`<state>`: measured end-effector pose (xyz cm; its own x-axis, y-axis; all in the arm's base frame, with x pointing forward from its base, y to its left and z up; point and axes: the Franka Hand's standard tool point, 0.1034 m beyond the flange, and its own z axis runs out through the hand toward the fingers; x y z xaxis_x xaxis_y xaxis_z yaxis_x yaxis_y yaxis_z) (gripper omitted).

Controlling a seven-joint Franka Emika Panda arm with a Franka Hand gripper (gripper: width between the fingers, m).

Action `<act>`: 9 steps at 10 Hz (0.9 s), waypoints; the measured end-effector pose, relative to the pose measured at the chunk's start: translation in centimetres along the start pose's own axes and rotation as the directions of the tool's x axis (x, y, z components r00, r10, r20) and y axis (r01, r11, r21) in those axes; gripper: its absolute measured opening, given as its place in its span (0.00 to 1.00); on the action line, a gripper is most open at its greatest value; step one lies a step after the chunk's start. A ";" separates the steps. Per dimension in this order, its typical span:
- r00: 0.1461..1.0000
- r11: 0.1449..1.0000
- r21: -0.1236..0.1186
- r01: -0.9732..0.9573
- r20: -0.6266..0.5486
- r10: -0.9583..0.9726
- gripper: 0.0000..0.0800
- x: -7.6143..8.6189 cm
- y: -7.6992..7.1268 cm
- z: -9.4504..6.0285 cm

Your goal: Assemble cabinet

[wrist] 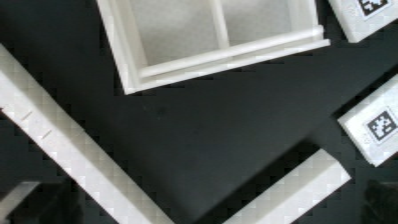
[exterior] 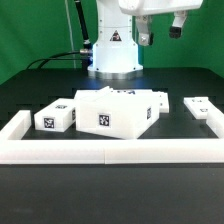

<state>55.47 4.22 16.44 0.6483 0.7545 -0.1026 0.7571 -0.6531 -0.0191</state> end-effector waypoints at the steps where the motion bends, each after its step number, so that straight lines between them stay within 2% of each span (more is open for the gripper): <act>1: 1.000 1.000 0.000 0.000 0.000 0.000 1.00 0.0 0.0 0.0; 7: 1.000 1.000 0.001 0.000 0.000 0.000 1.00 0.0 0.0 0.1; 9: 1.000 1.000 -0.002 0.006 -0.005 -0.006 1.00 -1.0 -0.9 0.4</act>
Offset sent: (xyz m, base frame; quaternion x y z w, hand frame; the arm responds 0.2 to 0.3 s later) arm 0.0000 0.0000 0.0000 0.0000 0.0000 0.0000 1.0000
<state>54.07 4.02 16.21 0.6443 0.7585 -0.0979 0.7609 -0.6487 -0.0175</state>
